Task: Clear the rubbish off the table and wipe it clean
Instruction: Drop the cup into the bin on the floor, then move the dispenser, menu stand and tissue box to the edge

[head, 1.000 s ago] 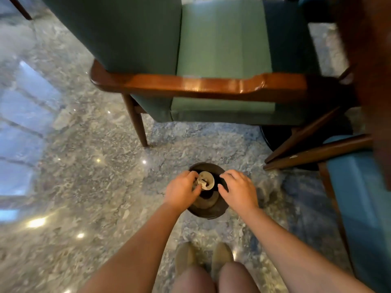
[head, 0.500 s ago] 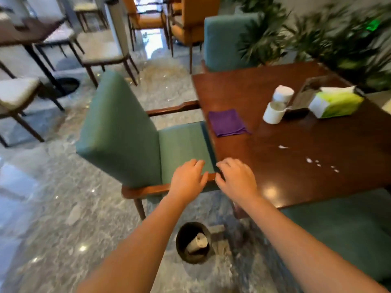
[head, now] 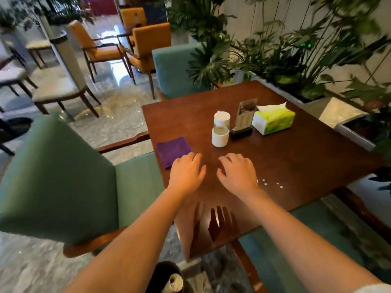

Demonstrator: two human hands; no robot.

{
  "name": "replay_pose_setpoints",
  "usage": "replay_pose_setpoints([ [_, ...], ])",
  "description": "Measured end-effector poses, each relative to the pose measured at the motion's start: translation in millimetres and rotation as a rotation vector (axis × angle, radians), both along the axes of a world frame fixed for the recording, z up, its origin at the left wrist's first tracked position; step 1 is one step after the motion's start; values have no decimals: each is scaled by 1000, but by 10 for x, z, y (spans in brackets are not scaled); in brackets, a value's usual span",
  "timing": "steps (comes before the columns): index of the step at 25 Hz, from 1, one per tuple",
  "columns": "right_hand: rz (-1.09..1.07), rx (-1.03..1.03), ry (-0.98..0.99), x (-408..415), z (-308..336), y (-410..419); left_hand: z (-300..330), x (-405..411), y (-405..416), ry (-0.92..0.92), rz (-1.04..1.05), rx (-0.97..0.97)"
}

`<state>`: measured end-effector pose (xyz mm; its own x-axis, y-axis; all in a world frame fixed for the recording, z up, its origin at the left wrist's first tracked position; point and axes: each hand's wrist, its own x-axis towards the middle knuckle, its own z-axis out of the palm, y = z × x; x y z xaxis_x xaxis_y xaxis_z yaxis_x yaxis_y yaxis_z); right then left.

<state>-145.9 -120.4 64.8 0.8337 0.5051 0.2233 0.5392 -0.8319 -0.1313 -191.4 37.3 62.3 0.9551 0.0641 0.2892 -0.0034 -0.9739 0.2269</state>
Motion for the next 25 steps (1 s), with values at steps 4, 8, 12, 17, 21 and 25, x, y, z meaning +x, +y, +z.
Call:
replay_pose_setpoints([
  [4, -60, 8, 47, 629, -116, -324, -224, 502, -235, 89, -11, 4],
  [8, -68, 11, 89, 1215, -251, -377, -450, 1004, -182, 135, -11, 12],
  [12, -69, 33, 174, 1840, -345, -369, -781, 1595, -92, 269, -150, 37],
  [17, 38, 233, 179, 2439, -465, -259, -1243, 2328, -130, 401, -451, 61],
  [21, 211, 198, 190, 2679, -635, 23, -1658, 2545, -62, 517, -557, 91],
  [25, 286, 133, 180, 2865, -764, 127, -1916, 2568, -118, 531, -527, 157],
])
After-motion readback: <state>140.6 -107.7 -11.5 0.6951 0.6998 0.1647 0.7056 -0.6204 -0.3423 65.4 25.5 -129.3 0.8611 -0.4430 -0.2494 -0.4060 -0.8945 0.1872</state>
